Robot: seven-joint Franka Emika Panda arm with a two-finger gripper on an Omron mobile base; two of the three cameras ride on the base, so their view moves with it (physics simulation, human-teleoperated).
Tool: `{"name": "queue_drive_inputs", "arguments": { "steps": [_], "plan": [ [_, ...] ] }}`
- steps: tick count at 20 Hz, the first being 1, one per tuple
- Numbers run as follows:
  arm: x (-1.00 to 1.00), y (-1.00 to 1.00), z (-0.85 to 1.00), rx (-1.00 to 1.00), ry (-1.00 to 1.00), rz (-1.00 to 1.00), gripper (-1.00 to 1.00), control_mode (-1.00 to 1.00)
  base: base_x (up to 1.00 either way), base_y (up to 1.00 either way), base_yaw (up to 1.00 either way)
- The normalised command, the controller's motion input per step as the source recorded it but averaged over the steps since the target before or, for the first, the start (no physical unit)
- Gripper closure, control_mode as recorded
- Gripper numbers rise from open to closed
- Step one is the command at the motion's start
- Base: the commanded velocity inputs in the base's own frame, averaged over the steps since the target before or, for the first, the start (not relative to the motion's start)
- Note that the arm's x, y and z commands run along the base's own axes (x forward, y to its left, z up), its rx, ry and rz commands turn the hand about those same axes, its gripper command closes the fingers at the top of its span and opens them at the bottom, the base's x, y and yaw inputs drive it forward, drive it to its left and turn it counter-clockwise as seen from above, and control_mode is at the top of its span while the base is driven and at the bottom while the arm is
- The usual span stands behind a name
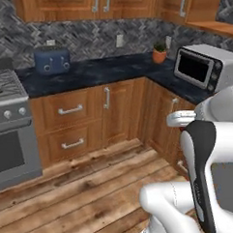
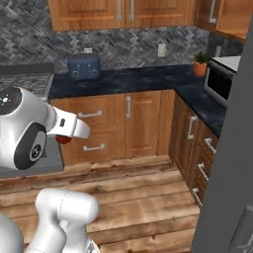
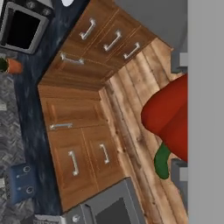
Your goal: Pick the bell pepper from the microwave and place it on plate located on the counter.
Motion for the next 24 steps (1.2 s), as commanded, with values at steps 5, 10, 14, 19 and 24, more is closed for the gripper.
{"name": "queue_drive_inputs", "arguments": {
  "steps": [5, 10, 14, 19, 24],
  "plan": [
    [0.0, 0.0, 0.0, 0.0, 0.0, 0.0, 1.0, 1.0, 0.38, 0.17, -0.78],
    [0.0, 0.0, 0.0, 0.0, 0.0, 0.0, 1.0, 1.0, 0.69, 0.59, -0.68],
    [0.0, 0.0, 0.0, 0.0, 0.0, 0.0, 1.0, 1.0, 0.95, 0.95, -0.54],
    [0.0, 0.0, 0.0, 0.0, 0.0, 0.0, 1.0, 1.0, 0.94, 0.44, -0.49],
    [0.0, 0.0, 0.0, 0.0, 0.0, 0.0, 1.0, 1.0, 0.91, 0.26, -0.49]
  ]
}}
